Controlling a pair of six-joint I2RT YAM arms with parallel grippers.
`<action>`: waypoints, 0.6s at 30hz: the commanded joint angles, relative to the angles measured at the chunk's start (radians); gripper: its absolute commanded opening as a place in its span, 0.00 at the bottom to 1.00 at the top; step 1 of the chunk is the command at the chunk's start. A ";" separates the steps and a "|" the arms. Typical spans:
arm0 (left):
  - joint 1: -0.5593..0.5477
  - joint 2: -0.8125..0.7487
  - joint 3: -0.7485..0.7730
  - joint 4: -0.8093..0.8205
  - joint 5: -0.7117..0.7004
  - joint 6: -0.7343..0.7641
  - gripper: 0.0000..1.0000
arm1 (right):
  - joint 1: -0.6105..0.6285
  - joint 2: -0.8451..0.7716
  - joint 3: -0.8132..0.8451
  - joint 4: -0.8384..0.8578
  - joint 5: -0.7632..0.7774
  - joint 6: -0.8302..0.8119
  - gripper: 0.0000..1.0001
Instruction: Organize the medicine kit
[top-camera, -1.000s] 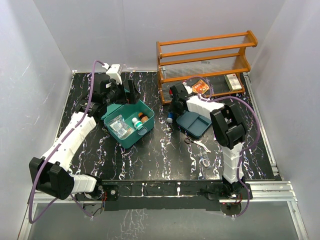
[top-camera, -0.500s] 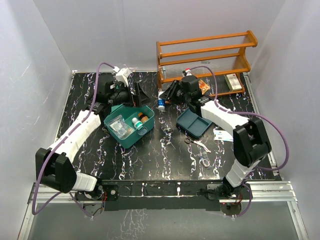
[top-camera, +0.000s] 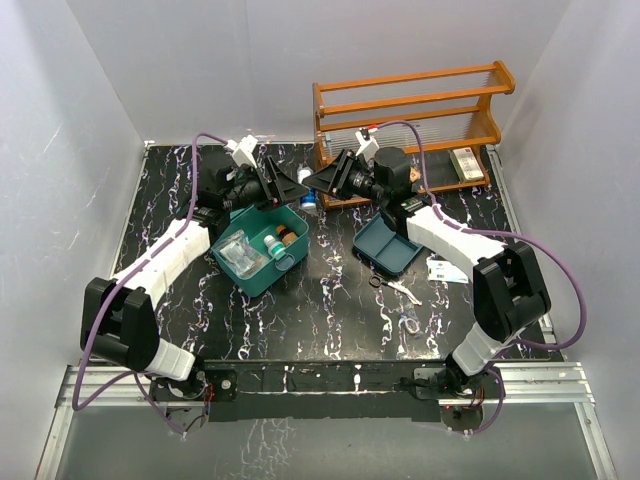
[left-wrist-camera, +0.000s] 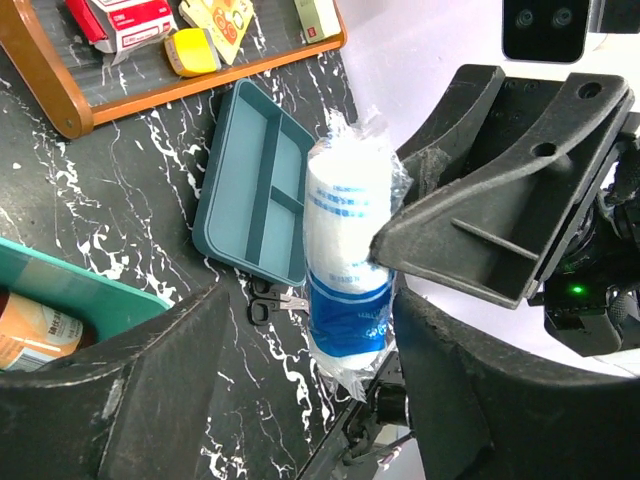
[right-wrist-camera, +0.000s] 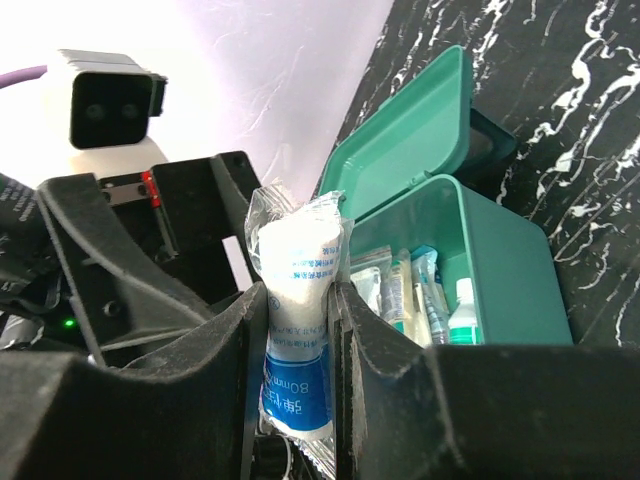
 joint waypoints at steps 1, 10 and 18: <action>0.002 -0.015 -0.019 0.104 0.023 -0.060 0.63 | -0.002 -0.042 0.014 0.121 -0.054 0.022 0.27; 0.003 0.008 -0.025 0.174 0.089 -0.055 0.49 | -0.002 -0.019 0.005 0.175 -0.100 0.053 0.28; 0.003 -0.002 -0.055 0.268 0.146 -0.011 0.29 | -0.002 -0.014 0.009 0.180 -0.096 0.058 0.35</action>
